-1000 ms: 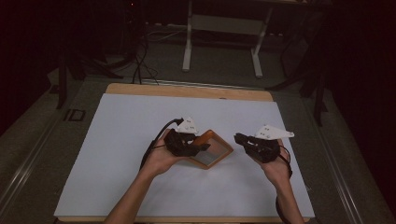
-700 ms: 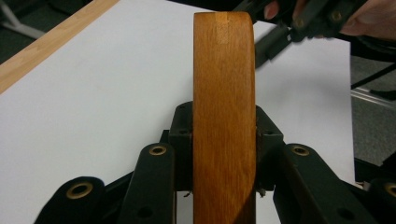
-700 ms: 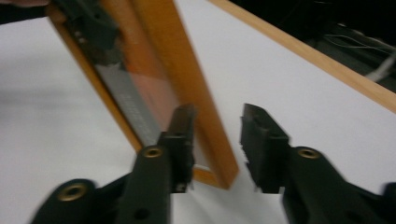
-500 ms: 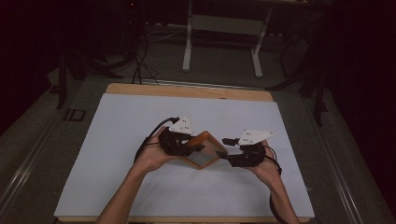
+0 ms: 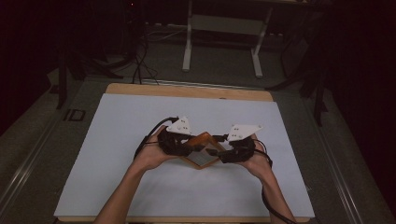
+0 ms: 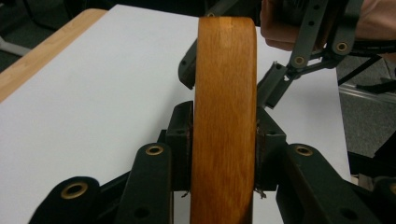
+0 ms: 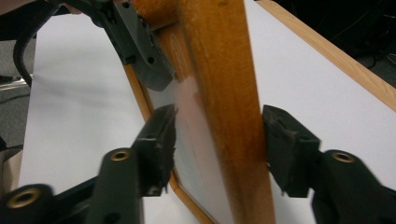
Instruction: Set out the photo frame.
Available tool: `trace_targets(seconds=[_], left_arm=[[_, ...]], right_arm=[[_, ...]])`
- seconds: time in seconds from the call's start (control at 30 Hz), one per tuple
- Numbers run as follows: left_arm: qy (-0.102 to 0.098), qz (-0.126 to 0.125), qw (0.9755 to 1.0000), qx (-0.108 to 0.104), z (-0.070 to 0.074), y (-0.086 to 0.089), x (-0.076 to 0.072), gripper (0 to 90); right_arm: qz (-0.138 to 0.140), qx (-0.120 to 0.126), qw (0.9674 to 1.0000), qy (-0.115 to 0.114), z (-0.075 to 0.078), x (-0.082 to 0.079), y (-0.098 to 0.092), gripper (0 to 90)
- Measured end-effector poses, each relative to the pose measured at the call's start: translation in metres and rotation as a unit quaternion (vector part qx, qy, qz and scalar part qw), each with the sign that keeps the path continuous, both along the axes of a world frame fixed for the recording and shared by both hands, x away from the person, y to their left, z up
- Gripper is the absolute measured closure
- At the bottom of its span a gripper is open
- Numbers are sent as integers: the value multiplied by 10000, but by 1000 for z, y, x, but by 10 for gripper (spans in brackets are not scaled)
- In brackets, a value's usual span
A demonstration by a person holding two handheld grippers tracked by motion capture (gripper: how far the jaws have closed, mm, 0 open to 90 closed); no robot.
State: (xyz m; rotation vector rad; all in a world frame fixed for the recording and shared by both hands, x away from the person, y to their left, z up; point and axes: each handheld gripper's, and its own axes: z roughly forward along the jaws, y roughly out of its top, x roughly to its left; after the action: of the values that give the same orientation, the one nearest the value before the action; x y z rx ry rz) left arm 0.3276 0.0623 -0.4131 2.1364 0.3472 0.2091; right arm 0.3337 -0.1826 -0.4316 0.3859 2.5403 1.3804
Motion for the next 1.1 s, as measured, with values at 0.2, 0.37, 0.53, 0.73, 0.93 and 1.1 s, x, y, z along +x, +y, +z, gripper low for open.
trace_targets(seconds=[0.2,0.37,0.53,0.73,0.93,1.1], left_arm=[[62,73,9999,-144,0,1,1,600],[270,217,9985,-432,0,8,3,514],[329,384,9964,-679,0,19,-1,463],[214,795,9919,-970,-3,37,-8,417],[283,1180,9857,-1166,-19,53,-6,353],[453,1146,9859,-1131,-38,50,-2,335]], right_arm=[[54,2,9999,-147,0,-6,-6,632],[36,-37,9997,-255,0,-11,-9,665],[-78,-1,9996,-272,-2,-14,-13,669],[-185,-33,9994,-292,-4,-16,-19,677],[-235,-12,9994,-262,-7,-18,-26,678],[-294,-20,9993,-218,-9,-18,-31,678]])
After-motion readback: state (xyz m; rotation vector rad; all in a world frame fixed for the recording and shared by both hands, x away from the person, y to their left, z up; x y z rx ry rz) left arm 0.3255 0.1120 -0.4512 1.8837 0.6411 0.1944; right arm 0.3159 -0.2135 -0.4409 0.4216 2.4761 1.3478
